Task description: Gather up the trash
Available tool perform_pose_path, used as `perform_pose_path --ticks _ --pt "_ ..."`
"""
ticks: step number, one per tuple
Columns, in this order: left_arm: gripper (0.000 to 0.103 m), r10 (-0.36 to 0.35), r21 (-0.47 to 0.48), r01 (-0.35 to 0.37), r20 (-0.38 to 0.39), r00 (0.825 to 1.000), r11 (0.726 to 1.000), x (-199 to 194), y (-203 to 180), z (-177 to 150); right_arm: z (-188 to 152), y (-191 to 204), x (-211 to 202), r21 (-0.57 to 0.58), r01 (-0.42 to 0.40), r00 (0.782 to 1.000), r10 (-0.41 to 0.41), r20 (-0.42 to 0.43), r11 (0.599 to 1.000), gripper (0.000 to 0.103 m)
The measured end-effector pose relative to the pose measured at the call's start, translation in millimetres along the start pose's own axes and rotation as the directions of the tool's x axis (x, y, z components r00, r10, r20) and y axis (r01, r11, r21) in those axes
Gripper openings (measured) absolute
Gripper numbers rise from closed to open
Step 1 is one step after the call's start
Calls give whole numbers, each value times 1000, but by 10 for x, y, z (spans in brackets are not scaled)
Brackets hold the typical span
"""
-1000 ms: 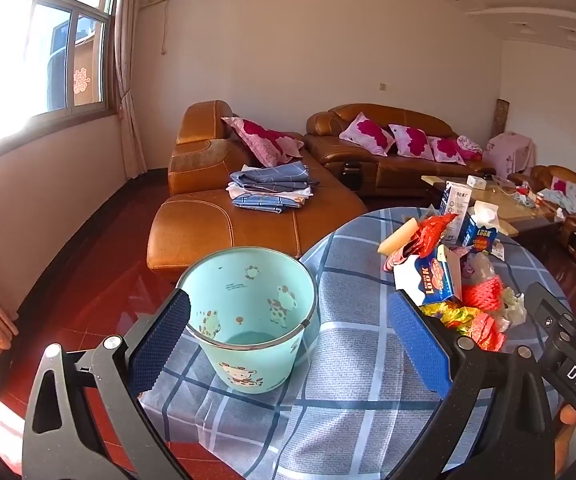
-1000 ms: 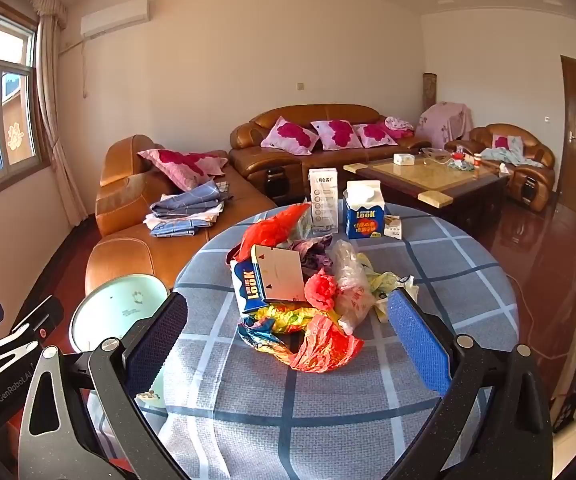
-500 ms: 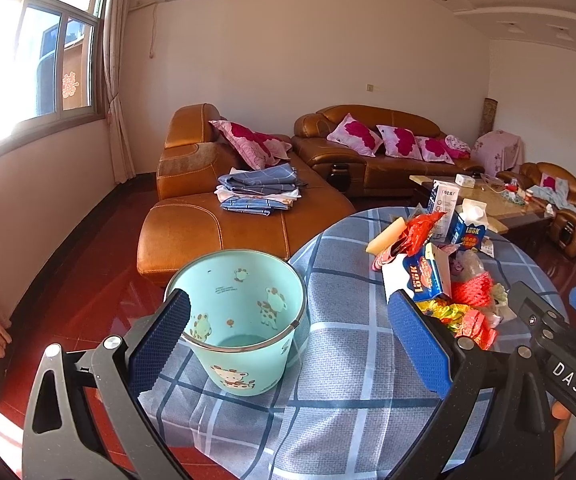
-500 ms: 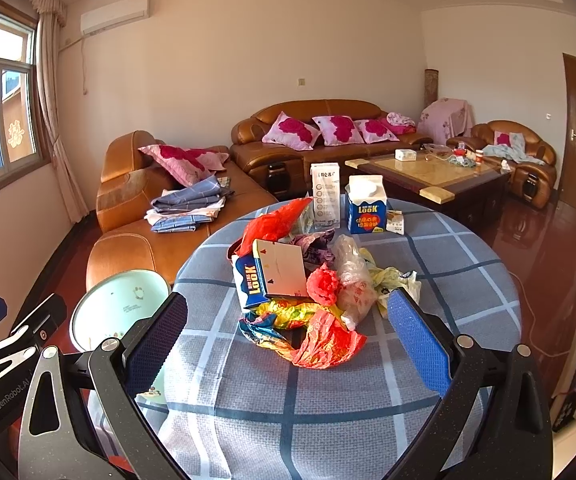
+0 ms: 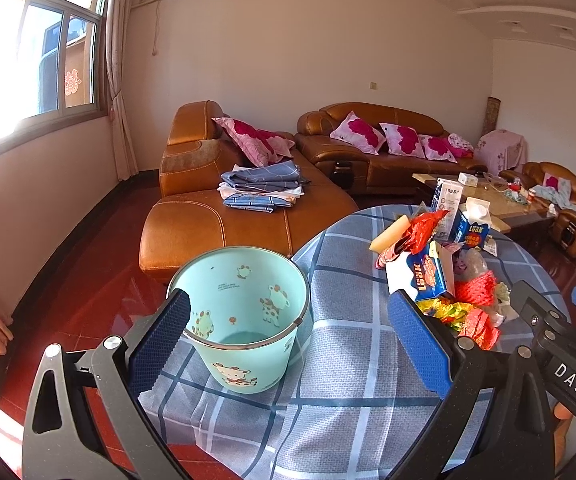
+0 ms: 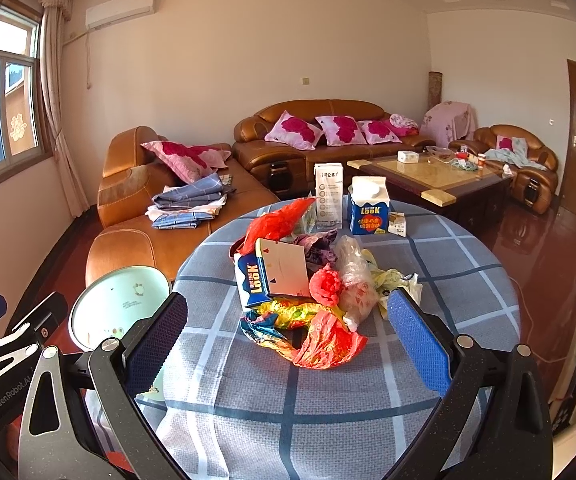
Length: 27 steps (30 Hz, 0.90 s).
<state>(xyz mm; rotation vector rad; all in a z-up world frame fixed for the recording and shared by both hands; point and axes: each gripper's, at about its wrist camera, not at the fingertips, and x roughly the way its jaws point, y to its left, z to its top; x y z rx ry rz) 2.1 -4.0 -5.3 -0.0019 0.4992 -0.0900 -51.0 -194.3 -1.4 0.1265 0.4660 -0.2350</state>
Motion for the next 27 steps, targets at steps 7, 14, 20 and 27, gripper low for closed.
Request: perform_pose_path --ticks 7,14,20,27 --pt "97 19 10 -19 -14 1000 1000 34 -12 -19 -5 -15 0 4 0 1000 0 -2 1000 98" --pt "97 44 15 -44 -21 999 999 54 -4 -19 -5 -32 -10 9 0 1000 0 2 1000 98" --pt "97 68 26 -67 -29 997 997 57 -2 -25 -18 -35 -14 11 1 1000 -1 -4 1000 98" --pt "97 86 27 -85 -43 995 996 97 3 -29 -26 -19 6 4 -1 1000 1 -8 1000 98"
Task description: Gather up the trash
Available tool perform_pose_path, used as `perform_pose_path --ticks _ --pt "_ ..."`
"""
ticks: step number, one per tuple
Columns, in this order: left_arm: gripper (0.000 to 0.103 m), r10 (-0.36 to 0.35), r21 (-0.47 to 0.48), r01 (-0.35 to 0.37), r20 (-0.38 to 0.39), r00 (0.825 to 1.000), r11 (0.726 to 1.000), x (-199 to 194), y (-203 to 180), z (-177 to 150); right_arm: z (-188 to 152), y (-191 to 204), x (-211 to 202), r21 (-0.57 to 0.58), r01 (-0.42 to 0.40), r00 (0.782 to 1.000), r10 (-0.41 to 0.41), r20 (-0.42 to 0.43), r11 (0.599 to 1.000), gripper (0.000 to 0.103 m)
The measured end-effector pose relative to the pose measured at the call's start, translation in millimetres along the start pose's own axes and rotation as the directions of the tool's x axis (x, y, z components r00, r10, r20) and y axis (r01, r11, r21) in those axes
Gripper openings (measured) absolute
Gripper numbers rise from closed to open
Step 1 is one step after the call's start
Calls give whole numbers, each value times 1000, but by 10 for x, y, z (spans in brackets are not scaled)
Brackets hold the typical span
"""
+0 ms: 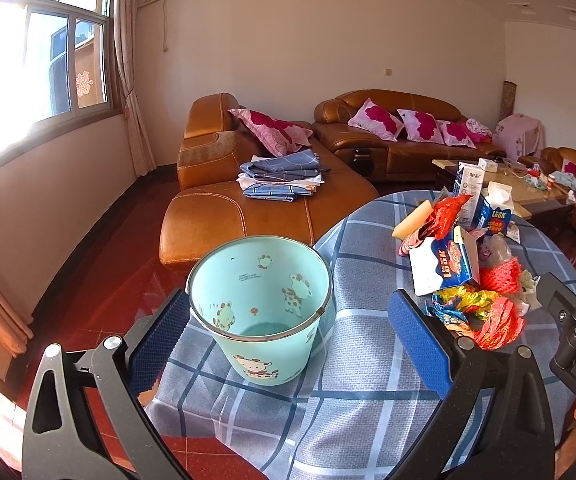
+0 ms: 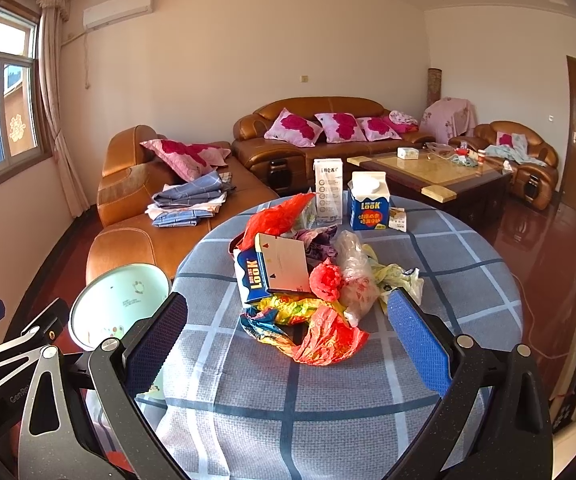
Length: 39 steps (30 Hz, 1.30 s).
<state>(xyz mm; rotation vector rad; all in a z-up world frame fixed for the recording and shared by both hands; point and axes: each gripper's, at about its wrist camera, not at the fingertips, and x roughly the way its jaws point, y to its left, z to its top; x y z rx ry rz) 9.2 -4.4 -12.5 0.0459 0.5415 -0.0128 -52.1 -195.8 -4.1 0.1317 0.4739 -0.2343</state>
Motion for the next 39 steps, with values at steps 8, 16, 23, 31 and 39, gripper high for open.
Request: perform_pose_path --ticks 8,16,23,31,39 --pt "97 -57 -16 57 -17 998 998 93 -67 -74 -61 -117 69 5 26 1000 -26 -9 1000 98" --pt "97 -175 -26 174 -89 980 984 493 -329 -392 -253 -860 341 38 125 991 -123 -54 991 97" --pt "93 -180 32 185 -130 975 982 860 -616 -532 -328 -1394 835 100 148 979 -132 -158 984 71" --pt "89 -207 23 210 -105 973 977 1134 -797 -124 -50 -1638 1240 145 139 976 -111 -185 980 64" --pt "78 -334 63 339 -82 939 939 1194 -1257 259 183 -1424 1410 104 50 985 -32 -171 993 54"
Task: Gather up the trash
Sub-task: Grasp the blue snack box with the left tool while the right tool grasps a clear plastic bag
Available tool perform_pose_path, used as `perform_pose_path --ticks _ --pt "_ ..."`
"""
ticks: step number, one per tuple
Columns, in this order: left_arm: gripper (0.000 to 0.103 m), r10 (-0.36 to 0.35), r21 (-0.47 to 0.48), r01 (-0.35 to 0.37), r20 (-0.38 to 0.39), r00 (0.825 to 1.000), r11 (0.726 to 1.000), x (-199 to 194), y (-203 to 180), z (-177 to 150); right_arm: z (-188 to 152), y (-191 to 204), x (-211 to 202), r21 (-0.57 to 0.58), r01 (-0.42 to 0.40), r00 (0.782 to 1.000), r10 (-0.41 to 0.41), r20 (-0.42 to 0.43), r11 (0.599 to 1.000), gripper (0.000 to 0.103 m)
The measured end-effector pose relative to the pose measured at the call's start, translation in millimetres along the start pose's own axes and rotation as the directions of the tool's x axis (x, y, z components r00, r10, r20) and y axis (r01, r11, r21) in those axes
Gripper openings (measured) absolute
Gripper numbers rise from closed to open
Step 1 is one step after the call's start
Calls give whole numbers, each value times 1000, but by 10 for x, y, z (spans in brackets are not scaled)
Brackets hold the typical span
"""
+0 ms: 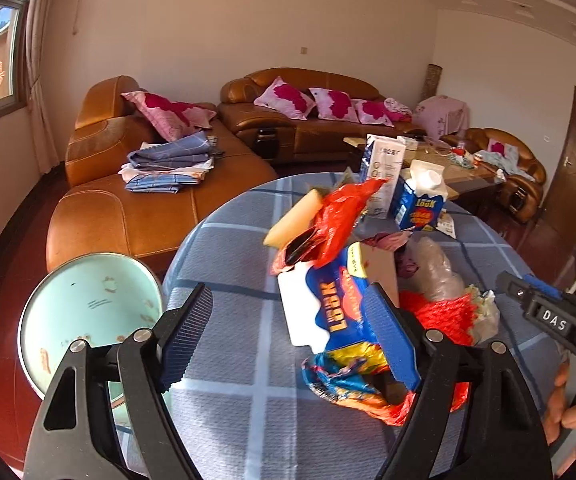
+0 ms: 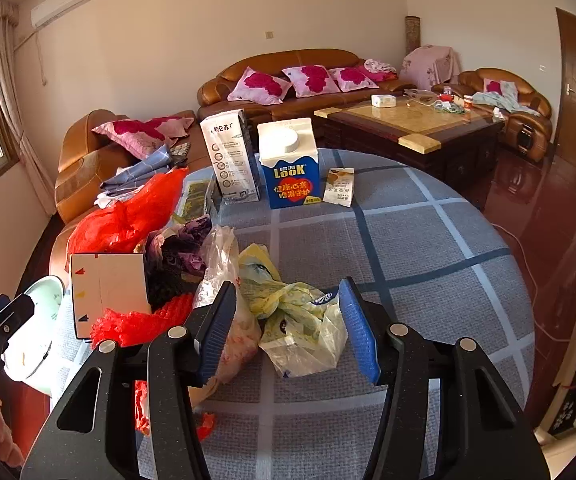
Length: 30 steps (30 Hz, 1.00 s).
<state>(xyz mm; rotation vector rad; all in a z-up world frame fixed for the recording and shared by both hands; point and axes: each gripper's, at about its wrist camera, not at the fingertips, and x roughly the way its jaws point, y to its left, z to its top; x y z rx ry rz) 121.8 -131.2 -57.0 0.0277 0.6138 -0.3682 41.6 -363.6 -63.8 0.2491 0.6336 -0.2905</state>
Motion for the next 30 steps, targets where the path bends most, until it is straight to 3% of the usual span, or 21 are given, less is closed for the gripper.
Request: perform_pose_path --ticks 5,8,10,11,12,14,22,24,25,30 --pt "76 -59 20 60 -53 997 998 294 -217 101 -2 -14 142 18 -31 999 32 -40 999 54" --pt "68 -110 1 111 -109 988 994 470 -289 89 -14 0 170 9 -45 998 46 -43 999 54" --pt "56 -110 6 112 -133 985 994 556 -327 50 -14 28 193 -6 -70 996 70 -52 998 54" --pt "39 -110 12 113 -139 984 994 588 -350 38 -10 46 208 -15 -79 995 78 -55 997 54" --pt "30 -135 12 138 -152 979 990 618 -354 30 -1 60 231 -22 -85 995 84 -58 996 52" --pt "29 -152 9 155 -155 976 988 629 -361 20 24 85 303 -27 -112 991 110 -75 993 48" --pt "25 -187 6 189 -130 974 982 436 -283 6 -12 293 629 -37 -210 961 199 -192 977 48" --pt "25 -190 19 193 -112 975 981 346 -278 29 -52 325 654 -40 -224 955 211 -208 974 30" --pt "25 -194 22 197 -101 976 980 296 -271 34 -62 336 656 -37 -229 953 216 -212 973 30" --pt "24 -196 48 198 -36 980 979 14 -281 89 -18 293 414 -26 -224 966 219 -140 974 25"
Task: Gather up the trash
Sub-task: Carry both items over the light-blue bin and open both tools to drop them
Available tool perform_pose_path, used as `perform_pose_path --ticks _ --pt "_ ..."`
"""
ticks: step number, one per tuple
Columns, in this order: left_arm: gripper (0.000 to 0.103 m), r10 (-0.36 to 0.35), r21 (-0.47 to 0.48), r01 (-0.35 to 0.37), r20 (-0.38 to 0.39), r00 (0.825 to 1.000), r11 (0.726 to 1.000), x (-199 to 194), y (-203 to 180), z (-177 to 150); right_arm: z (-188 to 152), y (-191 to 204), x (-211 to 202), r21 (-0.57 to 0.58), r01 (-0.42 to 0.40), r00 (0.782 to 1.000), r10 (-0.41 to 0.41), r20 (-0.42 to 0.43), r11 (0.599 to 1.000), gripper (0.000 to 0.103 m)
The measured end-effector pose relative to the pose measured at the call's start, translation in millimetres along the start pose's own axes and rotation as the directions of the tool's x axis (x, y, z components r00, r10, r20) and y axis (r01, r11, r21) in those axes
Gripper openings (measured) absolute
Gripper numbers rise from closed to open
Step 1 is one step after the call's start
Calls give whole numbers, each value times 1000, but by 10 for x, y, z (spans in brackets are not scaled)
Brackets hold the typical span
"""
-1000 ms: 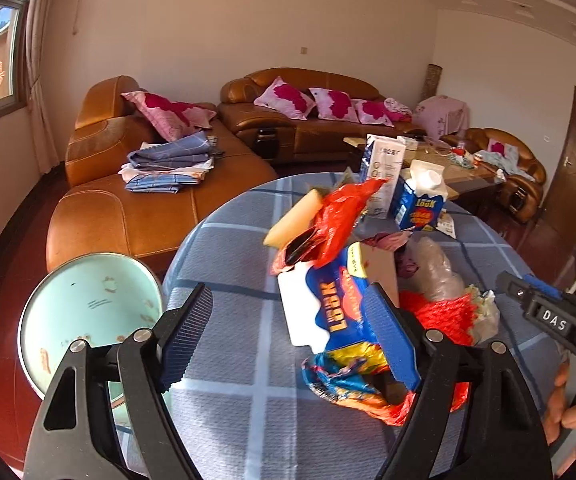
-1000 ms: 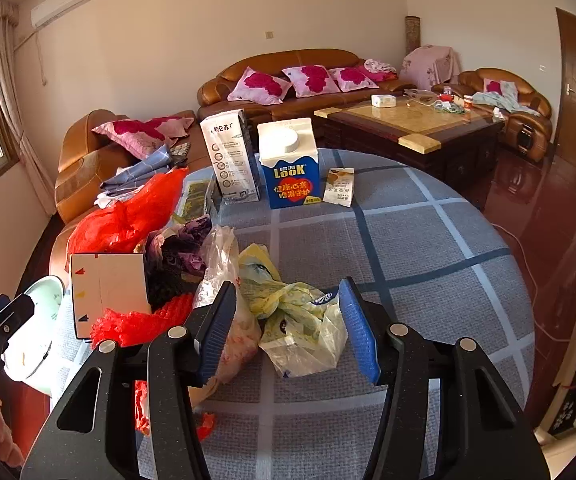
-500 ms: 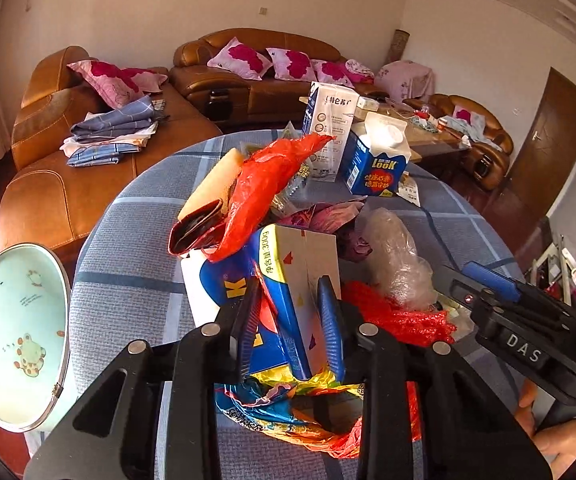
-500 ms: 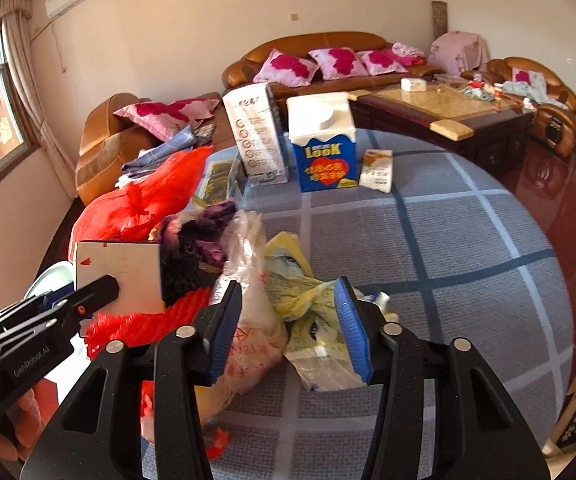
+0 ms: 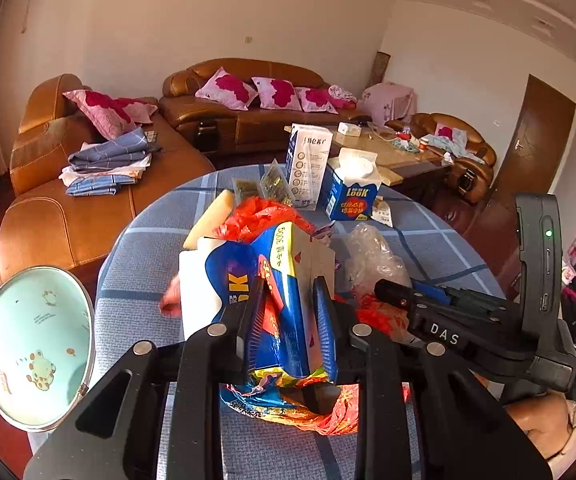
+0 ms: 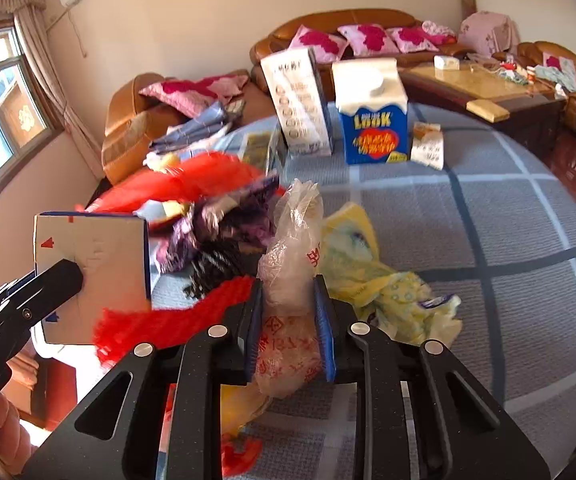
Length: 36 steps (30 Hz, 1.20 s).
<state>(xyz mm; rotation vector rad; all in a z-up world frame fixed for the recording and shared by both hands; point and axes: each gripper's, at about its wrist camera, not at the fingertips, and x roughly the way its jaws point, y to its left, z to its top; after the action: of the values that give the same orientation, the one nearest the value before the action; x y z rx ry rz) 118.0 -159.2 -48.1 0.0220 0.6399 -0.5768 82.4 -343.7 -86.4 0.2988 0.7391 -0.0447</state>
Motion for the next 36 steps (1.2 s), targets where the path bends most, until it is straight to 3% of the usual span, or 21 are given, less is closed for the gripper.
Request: perform_pose_path --ticks 9,19,26,36 --pt "20 21 0 -21 127 992 1000 -480 52 170 150 -5 -686 27 59 976 -64 210 998 25" --pt "20 28 -54 -22 117 993 998 -688 252 -62 -112 248 -797 -2 46 981 -45 191 999 25" --pt "20 135 -114 -118 155 979 986 -1050 659 -153 -133 610 -818 -51 0 979 10 202 999 25" --pt "20 341 -225 -302 162 926 926 -1327 1492 -146 -99 1554 -477 -184 -108 983 133 130 977 25"
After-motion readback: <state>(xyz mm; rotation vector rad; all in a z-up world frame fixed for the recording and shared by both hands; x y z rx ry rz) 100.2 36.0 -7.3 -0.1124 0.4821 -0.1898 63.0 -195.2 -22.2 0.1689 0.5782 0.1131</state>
